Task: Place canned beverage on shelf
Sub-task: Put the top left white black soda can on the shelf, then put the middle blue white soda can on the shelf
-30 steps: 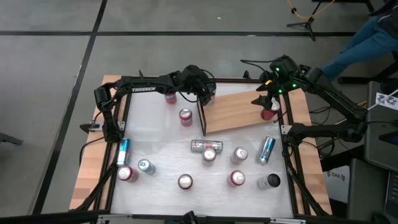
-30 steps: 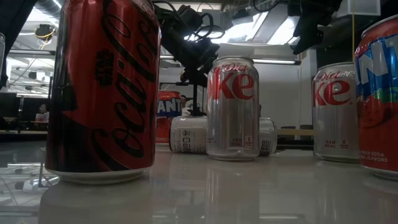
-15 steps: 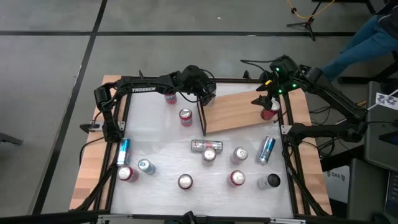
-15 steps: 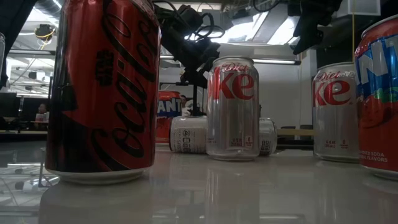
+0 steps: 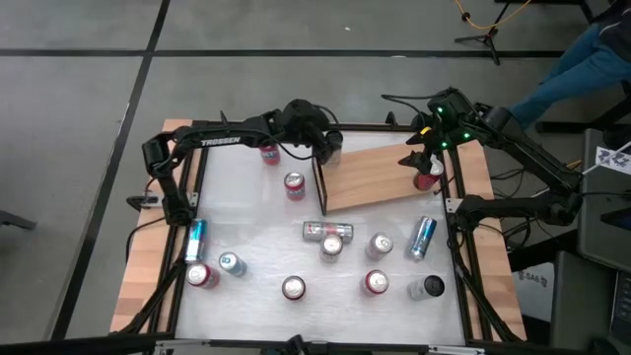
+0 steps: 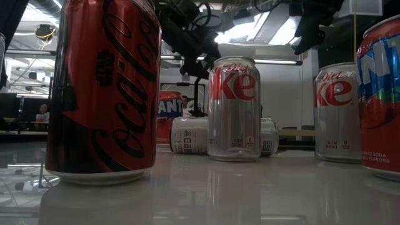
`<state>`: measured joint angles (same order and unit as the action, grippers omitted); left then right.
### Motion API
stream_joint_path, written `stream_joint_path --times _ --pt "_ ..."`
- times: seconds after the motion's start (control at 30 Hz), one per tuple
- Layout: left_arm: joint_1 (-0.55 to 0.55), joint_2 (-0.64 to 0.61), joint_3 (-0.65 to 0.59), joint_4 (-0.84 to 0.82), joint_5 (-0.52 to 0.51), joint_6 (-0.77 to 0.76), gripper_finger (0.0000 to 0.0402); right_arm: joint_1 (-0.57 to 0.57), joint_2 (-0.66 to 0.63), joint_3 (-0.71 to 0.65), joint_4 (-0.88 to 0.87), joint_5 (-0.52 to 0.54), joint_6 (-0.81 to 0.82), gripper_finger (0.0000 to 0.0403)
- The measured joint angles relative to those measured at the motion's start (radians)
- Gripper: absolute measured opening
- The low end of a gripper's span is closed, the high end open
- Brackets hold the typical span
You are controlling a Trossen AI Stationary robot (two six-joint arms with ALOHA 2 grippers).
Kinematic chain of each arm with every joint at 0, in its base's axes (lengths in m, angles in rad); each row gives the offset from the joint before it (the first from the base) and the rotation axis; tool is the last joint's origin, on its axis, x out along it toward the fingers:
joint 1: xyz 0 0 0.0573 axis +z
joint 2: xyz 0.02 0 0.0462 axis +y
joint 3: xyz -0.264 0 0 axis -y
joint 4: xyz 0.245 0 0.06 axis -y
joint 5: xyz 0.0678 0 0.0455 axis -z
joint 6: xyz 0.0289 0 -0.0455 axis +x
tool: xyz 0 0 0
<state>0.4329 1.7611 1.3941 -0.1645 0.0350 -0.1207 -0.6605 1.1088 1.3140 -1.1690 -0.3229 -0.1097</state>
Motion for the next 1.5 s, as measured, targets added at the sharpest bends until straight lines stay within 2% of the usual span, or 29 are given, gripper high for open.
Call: stream_joint_path --times 0.5,0.7,0.9,1.23,1.37,1.5 --pt "0.001 -0.180 0.000 -0.005 -0.026 0.001 0.0363 0.000 0.000 0.000 0.000 0.000 0.000 0.0370" --pt "-0.001 -0.273 0.000 -0.067 -0.013 0.019 0.0363 0.000 0.000 0.000 0.000 -0.002 0.000 0.0370" --pt "-0.004 -0.379 0.000 -0.248 -0.018 0.076 0.0363 0.000 0.000 0.000 0.000 -0.003 0.000 0.0370" --pt "-0.078 -0.492 0.000 -0.573 -0.023 0.018 0.0363 0.002 0.000 0.000 0.001 -0.004 0.029 0.0370" --pt "-0.141 -0.502 0.000 -0.726 -0.076 -0.067 0.0363 0.058 0.000 0.000 0.015 0.000 0.031 0.0369" --pt "-0.194 -0.501 0.000 -0.875 -0.097 -0.190 0.0363 0.163 0.002 0.000 0.066 -0.001 0.069 0.0369"
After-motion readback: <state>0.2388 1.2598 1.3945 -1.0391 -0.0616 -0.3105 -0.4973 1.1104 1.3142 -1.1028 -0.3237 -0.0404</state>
